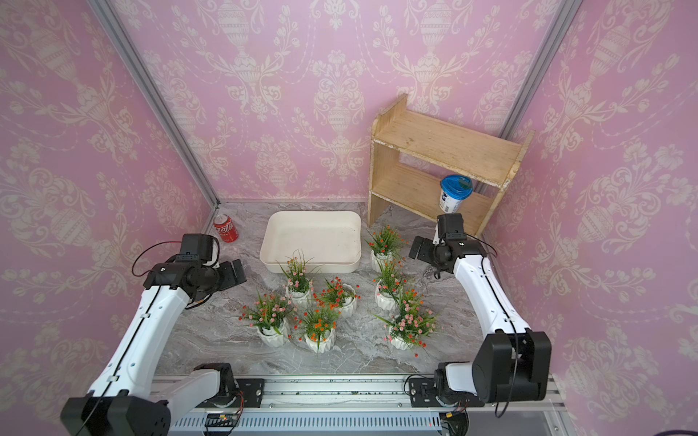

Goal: Put the potted gypsophila into the storage box
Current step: Pick up the baby's breath potted plant from the center of the board.

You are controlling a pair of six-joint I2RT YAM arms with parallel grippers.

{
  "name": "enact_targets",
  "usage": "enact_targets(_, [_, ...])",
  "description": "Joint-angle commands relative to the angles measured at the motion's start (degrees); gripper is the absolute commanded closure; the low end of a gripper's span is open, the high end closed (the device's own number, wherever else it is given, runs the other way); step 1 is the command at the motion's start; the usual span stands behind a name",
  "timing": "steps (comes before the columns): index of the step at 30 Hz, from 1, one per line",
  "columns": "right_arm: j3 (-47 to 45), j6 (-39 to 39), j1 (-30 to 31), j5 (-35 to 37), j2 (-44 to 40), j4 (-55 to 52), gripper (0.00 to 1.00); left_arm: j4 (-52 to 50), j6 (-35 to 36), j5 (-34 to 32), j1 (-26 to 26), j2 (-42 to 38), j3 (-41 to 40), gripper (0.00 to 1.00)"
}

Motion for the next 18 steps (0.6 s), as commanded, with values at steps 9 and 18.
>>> enact_targets(9, [2.7,0.3,2.4,-2.4,-2.2,-2.8,0.0,-22.0,-5.5,2.6,-0.2,-6.0,0.1,0.01])
enact_targets(18, [-0.3,1.4,3.4,-2.7,-1.5,-1.0,0.0,-21.6,-7.4,6.0,-1.5,-8.7,-7.8,0.02])
